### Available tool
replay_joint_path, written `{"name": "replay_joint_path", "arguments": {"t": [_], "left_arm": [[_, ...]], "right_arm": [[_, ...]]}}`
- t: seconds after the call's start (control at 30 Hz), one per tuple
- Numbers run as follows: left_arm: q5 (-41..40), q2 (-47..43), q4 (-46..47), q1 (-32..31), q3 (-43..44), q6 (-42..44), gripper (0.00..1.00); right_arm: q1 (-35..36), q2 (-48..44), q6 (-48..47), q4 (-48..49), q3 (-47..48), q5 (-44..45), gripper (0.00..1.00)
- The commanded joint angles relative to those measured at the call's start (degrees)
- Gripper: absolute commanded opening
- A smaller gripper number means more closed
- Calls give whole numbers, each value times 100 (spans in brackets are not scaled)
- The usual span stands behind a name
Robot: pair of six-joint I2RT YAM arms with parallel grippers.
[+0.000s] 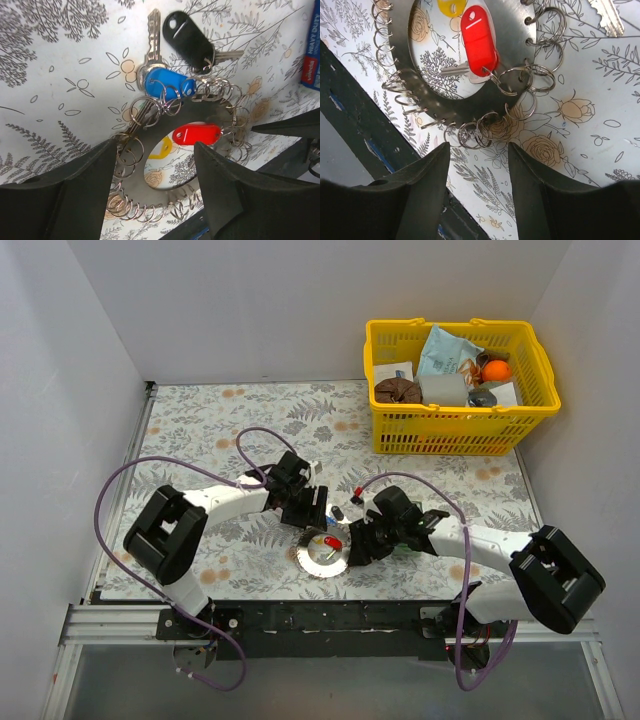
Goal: Put the keys on the keyring
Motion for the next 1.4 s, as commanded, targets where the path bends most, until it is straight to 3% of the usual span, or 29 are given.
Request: {"name": "replay_joint_path", "arguments": {"t": [0.0, 0.2, 0.3, 0.33, 0.43, 0.63, 0.97, 1.37], "left_arm": [[273, 80, 26, 25, -158, 66, 63], [308, 71, -9, 25, -229, 32, 63], [238, 89, -35, 25, -255, -47, 63], [203, 97, -79, 25, -281, -48, 62], [45, 80, -115, 25, -351, -118, 62], [-209, -69, -246, 69, -431, -258, 62], [-579, -368, -536, 200, -545, -575, 61], [-263, -992, -940, 174, -528, -716, 60]], "right_arm": [[121, 12, 172, 136, -55, 111, 58], [183, 284, 260, 575, -151, 76, 40], [183, 574, 225, 584, -55, 120, 24], [183, 688, 190, 732, -29, 146, 15], [183, 829, 138, 734, 121, 356, 2], [139, 1101, -188, 444, 594, 875, 1], [-564, 1550, -855, 391, 1149, 1025, 1], [-634, 2806, -1357, 505, 2871, 700, 1]]}}
